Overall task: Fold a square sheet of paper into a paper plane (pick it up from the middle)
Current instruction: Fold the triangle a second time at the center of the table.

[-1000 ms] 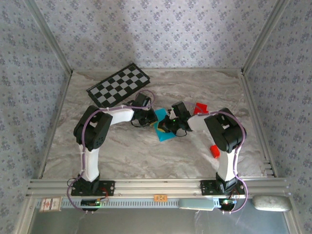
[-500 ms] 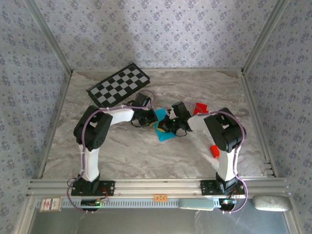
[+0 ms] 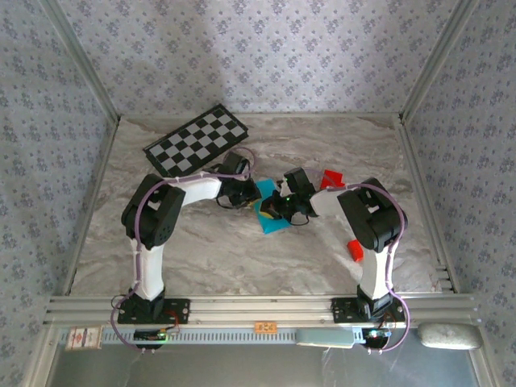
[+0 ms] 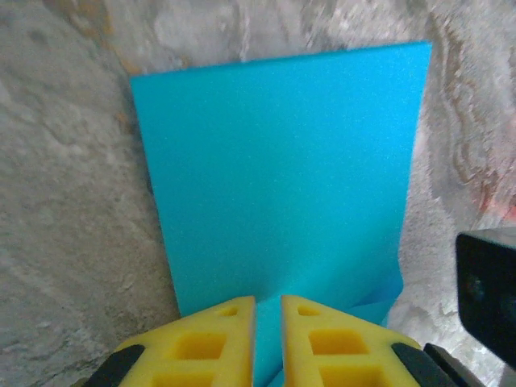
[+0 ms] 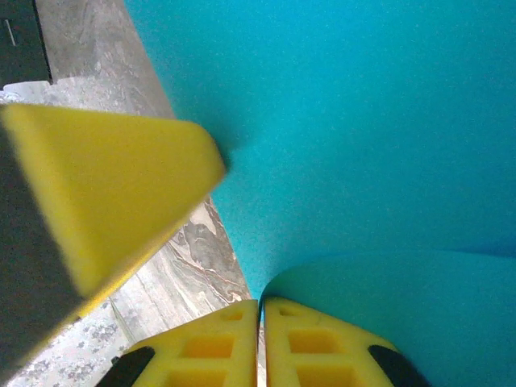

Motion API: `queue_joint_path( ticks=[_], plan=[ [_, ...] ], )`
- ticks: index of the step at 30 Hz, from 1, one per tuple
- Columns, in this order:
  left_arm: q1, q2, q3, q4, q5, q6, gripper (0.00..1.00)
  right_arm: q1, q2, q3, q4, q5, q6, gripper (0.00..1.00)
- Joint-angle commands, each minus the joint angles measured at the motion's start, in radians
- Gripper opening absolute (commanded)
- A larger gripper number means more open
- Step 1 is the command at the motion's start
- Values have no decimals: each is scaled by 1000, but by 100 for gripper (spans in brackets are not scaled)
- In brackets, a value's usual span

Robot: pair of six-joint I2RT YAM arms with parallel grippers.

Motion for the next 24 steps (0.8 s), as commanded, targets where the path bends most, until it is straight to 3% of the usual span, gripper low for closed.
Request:
queue_joint_path(
  ticks=[1, 14, 24],
  plan=[
    [40, -70, 51, -43, -9, 15, 17, -4, 43, -3, -101, 41, -22, 14],
    [114, -192, -11, -68, -47, 27, 20, -2, 48, 10, -122, 43, -34, 32],
    [86, -207, -93, -8, -2, -7, 15, -3, 51, 8, -142, 53, -43, 13]
  ],
)
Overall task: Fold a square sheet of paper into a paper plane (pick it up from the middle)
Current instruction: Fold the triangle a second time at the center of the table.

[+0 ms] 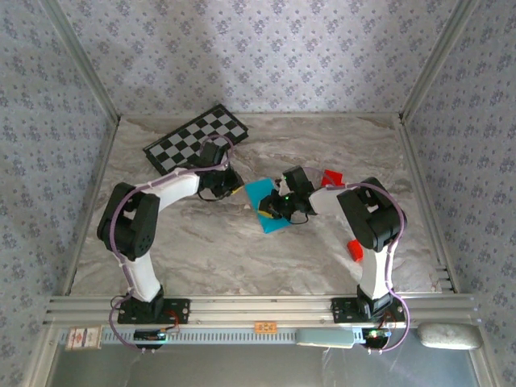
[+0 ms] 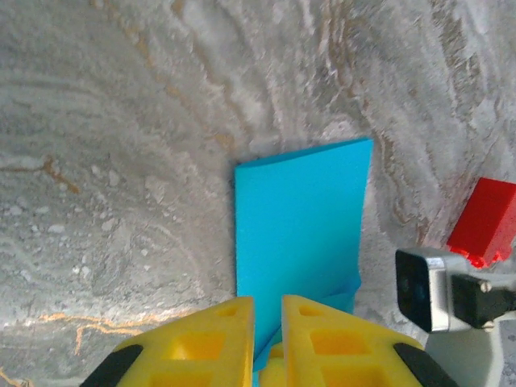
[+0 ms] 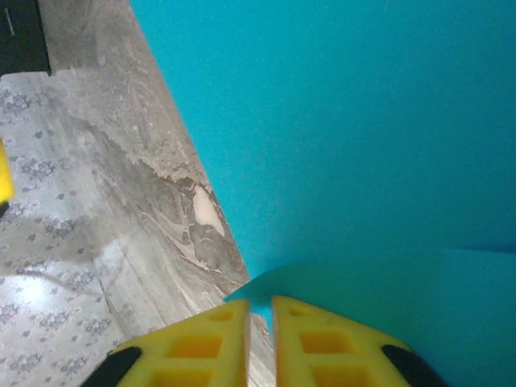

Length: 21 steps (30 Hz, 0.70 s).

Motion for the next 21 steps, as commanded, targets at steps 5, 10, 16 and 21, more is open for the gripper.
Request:
queue_joint_path(
  ticks=[5, 10, 16, 21],
  plan=[
    [-54, -20, -24, 44, 29, -22, 13, -4, 51, -8, -142, 64, -29, 8],
    [-101, 1, -39, 54, 43, -34, 10, -3, 52, -6, -154, 66, -30, 3],
    [-148, 26, -46, 51, 63, -42, 6, -5, 55, -7, -162, 69, -28, 0],
    [-159, 43, -52, 44, 61, -42, 2, -5, 57, -7, -162, 70, -28, 0]
  ],
)
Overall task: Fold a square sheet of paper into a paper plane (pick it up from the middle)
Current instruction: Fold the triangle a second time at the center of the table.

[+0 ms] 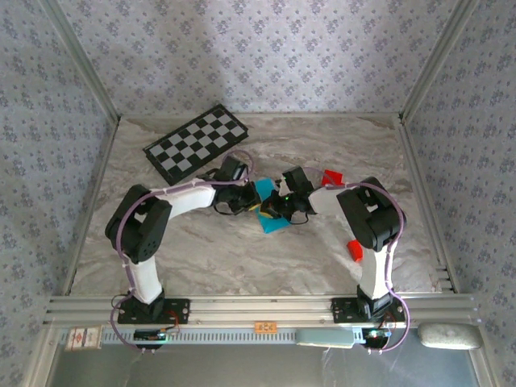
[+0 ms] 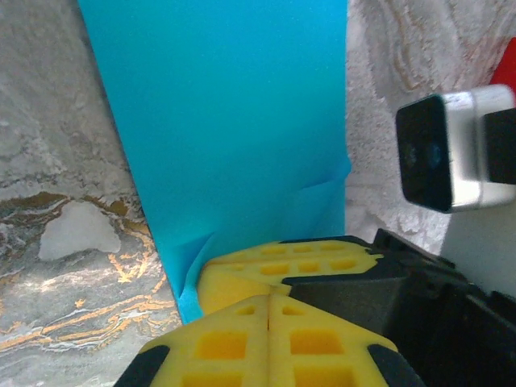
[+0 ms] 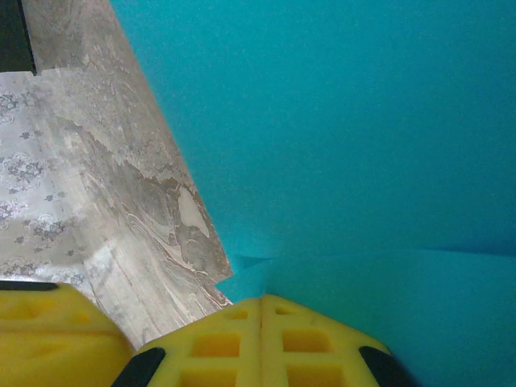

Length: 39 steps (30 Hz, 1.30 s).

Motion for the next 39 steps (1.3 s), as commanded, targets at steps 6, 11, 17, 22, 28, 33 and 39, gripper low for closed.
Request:
queue_joint_path(
  ticks=[6, 11, 17, 22, 28, 33, 39],
  plan=[
    [-4, 47, 1, -20, -15, -5, 0, -3, 55, -13, -132, 57, -10, 0],
    [-4, 54, 6, -23, -39, -7, 0, -4, 55, -14, -130, 57, -10, 0],
    [-5, 59, 11, -20, -56, -10, 0, -2, 55, -14, -129, 57, -9, 0],
    [-13, 90, 34, -10, -27, -8, 0, 0, 60, -11, -128, 54, -8, 0],
    [-14, 105, 33, -29, -32, -7, 0, 0, 58, -12, -127, 56, -8, 0],
    [-14, 124, 34, -59, -56, -7, 0, 0, 56, -14, -124, 54, -8, 0],
    [-18, 145, 45, -104, -80, 3, 0, 1, 49, -16, -114, 47, -7, 0]
  ],
)
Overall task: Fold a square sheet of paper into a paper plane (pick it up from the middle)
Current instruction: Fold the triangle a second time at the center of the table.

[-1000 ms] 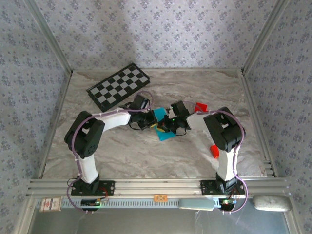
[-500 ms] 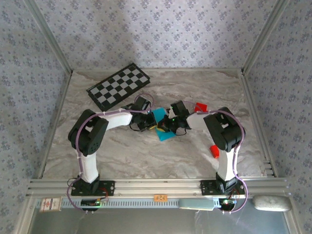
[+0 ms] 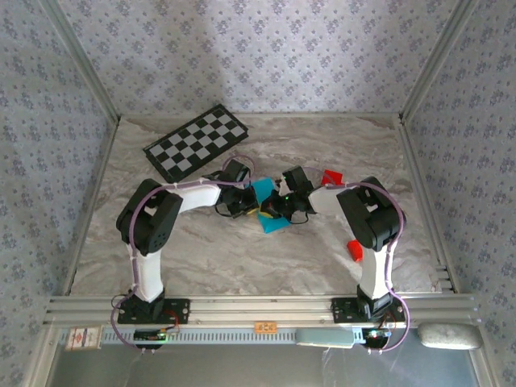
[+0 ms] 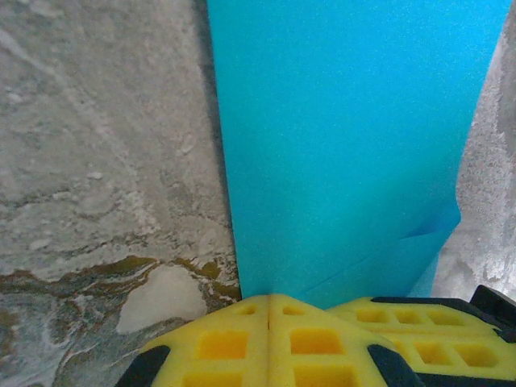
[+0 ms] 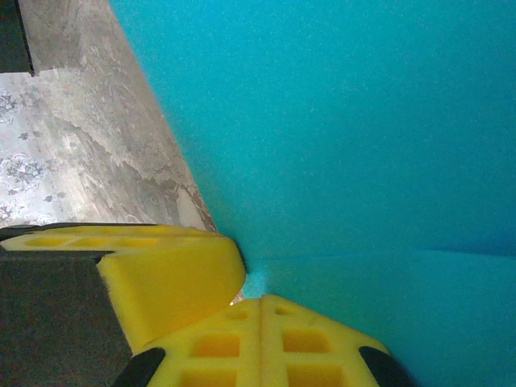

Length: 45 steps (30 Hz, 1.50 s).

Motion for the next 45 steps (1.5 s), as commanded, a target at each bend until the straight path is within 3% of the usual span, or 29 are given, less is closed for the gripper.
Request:
queue_joint_path(
  ticks=[1, 9, 16, 39, 45],
  plan=[
    [-18, 48, 15, -83, -35, 6, 0, 1, 44, -21, -102, 48, -6, 0],
    [-28, 65, 20, -197, -105, 45, 0, -16, -22, 4, -47, -19, -18, 0],
    [-33, 78, 26, -222, -122, 62, 0, -24, -94, -8, -132, -4, -108, 1],
    [-35, 67, 77, -238, -125, 107, 0, -31, 16, -58, -188, 67, -129, 0],
    [-33, -41, 121, -177, -84, 113, 3, -28, 27, -60, -223, 101, -109, 0]
  ],
)
